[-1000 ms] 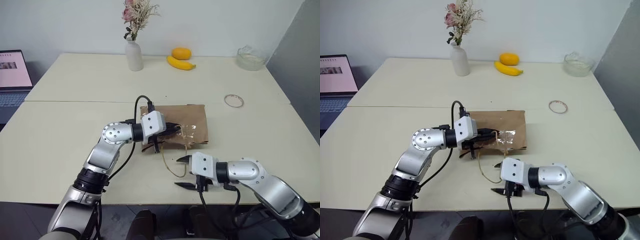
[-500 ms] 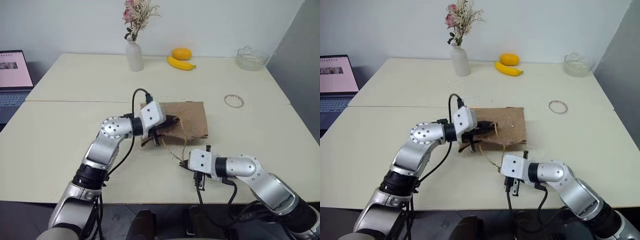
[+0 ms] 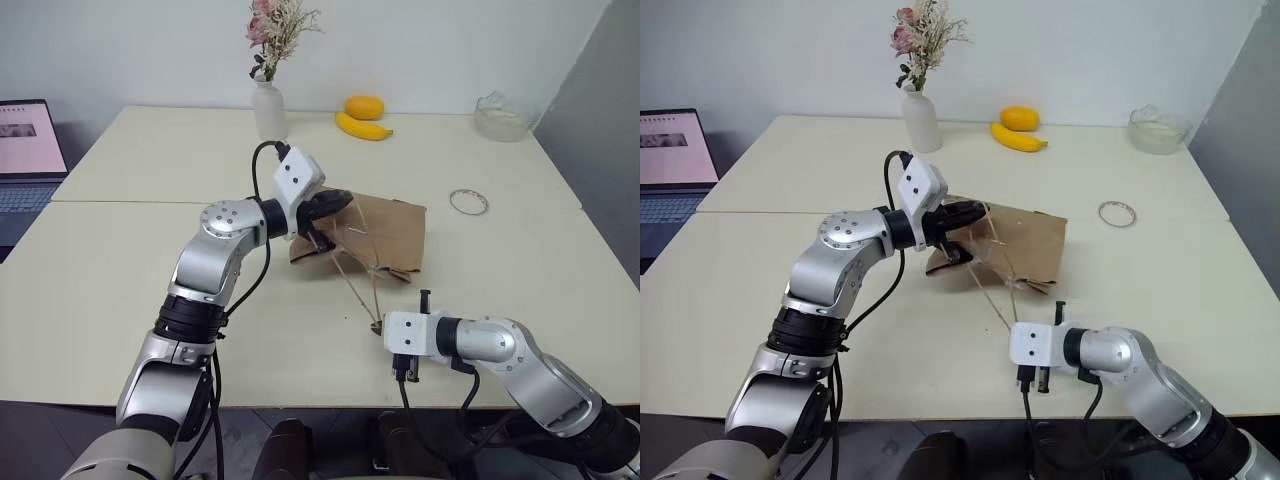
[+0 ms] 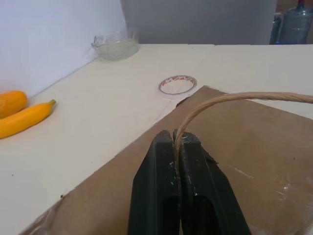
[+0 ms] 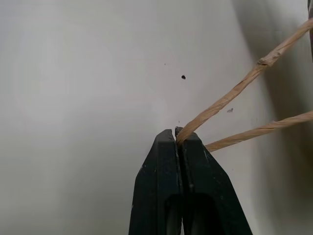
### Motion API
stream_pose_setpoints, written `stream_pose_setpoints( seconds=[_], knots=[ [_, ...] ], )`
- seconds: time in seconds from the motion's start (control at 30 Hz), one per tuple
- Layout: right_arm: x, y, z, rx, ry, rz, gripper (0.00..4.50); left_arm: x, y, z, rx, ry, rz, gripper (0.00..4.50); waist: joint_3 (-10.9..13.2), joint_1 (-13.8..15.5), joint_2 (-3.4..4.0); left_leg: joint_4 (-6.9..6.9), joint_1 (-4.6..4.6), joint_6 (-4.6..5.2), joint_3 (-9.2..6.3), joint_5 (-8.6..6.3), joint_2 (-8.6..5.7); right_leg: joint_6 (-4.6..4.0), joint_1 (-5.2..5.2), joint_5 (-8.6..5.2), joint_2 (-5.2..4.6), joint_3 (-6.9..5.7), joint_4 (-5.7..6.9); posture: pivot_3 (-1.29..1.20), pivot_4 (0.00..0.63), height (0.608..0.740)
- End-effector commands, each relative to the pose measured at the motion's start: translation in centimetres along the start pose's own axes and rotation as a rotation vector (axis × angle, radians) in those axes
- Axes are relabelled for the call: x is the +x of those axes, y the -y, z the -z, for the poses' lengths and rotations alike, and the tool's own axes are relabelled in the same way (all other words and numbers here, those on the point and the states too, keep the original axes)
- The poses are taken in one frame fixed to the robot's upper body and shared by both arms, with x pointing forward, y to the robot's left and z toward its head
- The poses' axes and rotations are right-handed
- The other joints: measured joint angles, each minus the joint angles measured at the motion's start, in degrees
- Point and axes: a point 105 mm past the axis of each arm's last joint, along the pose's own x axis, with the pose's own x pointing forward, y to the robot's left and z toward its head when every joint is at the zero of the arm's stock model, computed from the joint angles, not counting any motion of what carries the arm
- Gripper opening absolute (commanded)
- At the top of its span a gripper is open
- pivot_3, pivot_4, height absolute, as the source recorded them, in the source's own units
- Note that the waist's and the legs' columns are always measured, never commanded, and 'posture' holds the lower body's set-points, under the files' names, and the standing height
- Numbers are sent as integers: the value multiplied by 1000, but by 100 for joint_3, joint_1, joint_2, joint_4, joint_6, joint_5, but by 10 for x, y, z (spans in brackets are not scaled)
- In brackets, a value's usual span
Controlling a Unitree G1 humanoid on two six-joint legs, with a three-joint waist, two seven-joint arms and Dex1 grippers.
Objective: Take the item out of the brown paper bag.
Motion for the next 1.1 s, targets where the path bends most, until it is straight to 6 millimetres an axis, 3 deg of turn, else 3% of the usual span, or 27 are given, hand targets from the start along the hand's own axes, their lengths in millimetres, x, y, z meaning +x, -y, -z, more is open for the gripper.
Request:
stream_pose_setpoints(
  seconds=[0.03, 0.4, 1.1],
  knots=[
    [3, -26, 15, 3, -53, -119, 40, -12, -27, -48, 76, 130, -114, 0, 0, 0, 0, 0, 0, 0, 0, 0, 0, 0, 0, 0, 0, 1, 0, 0, 150, 740],
    [3, -27, 24, -54, -92, -129, 40, -13, -41, -76, 112, 183, -141, 0, 0, -2, 0, 0, 0, -1, 1, 0, -2, 0, -1, 0, 0, 0, 0, 0, 150, 740],
    [-2, -33, 37, -114, -135, -171, 40, -18, -62, -91, 160, 206, -200, 0, 1, -3, -1, 0, -2, -1, 2, 1, -3, 0, -2, 0, 0, 2, 0, 0, 150, 740]
  ],
)
